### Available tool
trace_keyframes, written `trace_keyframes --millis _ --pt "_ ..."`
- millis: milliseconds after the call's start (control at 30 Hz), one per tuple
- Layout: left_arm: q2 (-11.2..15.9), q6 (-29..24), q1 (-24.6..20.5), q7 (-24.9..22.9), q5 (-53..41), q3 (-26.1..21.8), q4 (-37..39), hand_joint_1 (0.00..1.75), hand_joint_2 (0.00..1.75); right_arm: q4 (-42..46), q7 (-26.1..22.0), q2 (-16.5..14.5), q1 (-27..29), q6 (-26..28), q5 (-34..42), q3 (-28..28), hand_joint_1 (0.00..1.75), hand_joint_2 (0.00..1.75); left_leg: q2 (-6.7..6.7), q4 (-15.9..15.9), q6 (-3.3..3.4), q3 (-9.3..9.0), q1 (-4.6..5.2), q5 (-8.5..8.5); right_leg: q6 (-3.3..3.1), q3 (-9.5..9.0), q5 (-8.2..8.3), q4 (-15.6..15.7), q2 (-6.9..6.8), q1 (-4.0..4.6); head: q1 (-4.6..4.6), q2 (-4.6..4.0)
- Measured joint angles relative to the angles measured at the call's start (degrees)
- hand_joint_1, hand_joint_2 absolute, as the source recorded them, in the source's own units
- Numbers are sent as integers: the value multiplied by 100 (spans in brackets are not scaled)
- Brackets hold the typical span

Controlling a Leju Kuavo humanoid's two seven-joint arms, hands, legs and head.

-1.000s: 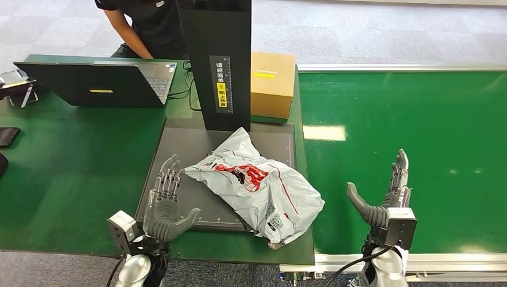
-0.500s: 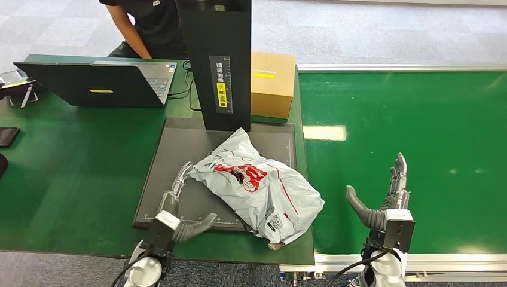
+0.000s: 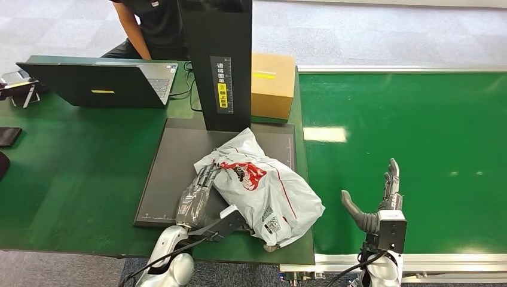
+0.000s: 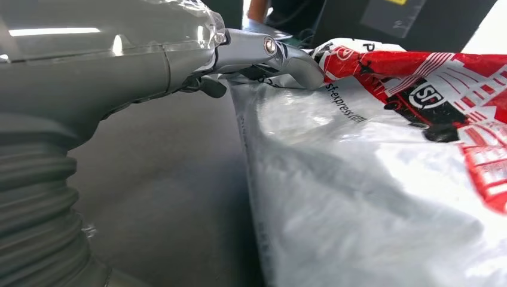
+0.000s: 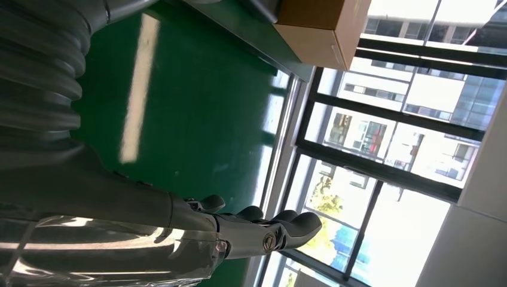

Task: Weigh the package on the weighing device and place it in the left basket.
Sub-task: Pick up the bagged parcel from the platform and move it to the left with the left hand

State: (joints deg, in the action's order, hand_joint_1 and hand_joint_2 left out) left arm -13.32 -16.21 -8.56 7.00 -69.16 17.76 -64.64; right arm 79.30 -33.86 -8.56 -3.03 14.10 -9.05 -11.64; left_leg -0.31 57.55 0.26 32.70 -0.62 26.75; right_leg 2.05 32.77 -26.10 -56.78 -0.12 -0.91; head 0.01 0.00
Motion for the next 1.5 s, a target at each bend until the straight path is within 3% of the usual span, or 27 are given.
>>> trace_keyframes --millis 167,267,400,700,1033,1500 --pt "-42 -617 -28 160 -188 17 -4 0 175 -8 1 -43 24 -23 -29 -39 0 175 3 0 0 2 0 -1 0 6 0 -1 3 1 0 0" --pt "-55 -757 8 680 441 46 -119 0 175 -32 4 -55 23 -32 -32 -40 0 175 3 0 -1 6 -1 0 -2 9 -2 -3 3 1 1 0" --pt "-58 -428 110 1599 2424 13 -367 0 175 -59 13 -66 24 -13 -22 -40 0 175 3 -2 -4 11 -1 4 -5 14 -8 -3 3 1 0 0" --pt "-49 423 224 2079 3897 -129 -573 0 175 -151 15 -71 17 7 56 -20 0 175 2 -4 -8 13 -1 7 -7 16 -14 -3 2 1 -1 0" --pt "-38 1027 171 2259 4040 30 -616 0 175 -196 15 -74 10 -2 97 49 0 175 2 -4 -8 13 -1 8 -7 17 -15 -3 2 1 0 0" --pt "-63 974 -161 2191 3704 416 -586 0 175 -289 31 -77 -25 -30 93 150 0 175 2 -5 -8 15 -1 8 -8 21 -15 -3 2 1 0 0"
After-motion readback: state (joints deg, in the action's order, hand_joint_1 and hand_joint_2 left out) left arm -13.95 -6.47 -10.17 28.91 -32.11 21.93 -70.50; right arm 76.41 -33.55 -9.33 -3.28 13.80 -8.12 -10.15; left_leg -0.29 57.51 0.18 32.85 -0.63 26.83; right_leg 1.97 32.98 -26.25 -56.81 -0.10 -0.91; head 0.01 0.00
